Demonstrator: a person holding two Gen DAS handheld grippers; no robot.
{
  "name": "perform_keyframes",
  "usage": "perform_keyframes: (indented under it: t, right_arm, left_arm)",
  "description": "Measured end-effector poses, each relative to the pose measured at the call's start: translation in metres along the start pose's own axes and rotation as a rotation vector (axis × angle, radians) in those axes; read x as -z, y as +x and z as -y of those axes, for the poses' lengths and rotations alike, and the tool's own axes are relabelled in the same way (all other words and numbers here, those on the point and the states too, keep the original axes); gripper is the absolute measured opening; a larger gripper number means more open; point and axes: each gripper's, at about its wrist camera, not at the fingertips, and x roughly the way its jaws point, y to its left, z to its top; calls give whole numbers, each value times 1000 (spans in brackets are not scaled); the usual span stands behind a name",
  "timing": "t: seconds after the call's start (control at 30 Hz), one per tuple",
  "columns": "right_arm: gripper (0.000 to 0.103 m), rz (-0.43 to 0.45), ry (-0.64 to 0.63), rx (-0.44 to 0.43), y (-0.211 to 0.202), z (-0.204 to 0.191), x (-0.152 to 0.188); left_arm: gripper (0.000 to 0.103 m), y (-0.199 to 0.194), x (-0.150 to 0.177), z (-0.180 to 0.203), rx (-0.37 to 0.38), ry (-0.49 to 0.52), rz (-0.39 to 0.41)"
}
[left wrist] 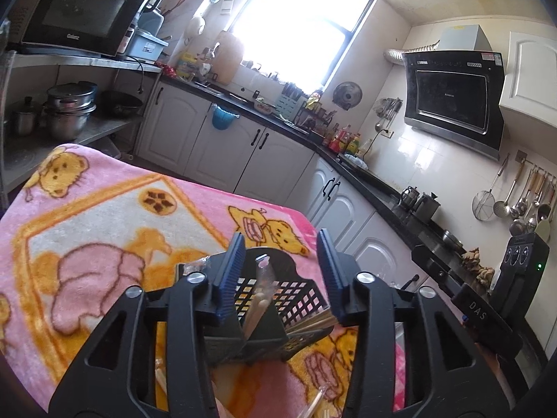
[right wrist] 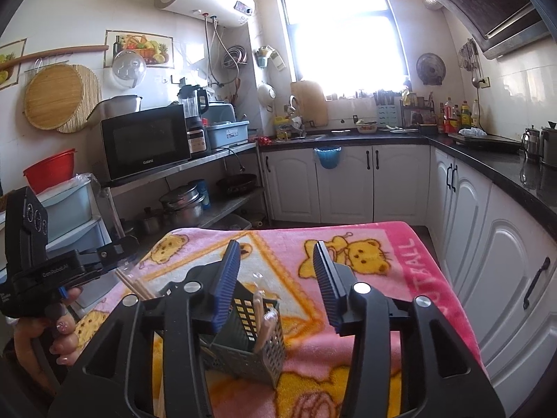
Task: Organize utensils
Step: 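Withdraw the open left tool from the caddy back toward the chopstick pile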
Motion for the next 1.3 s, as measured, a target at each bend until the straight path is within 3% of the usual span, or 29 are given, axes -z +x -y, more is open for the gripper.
perform_keyframes:
  t: [0.4,0.6,1.3]
  right_arm:
    - [55,-14,-1,16,-13,-1,11]
    - [59,-27,-5,16,-20,-4,16]
    - [65,-68,-28,0,-44,-18,42]
  left_arm:
    - [79,-16,5,-7,-45,-7,-2]
    - [90,-32,7,-5,-48,3,11]
    - [92,-68,33,2,-45,25,-6]
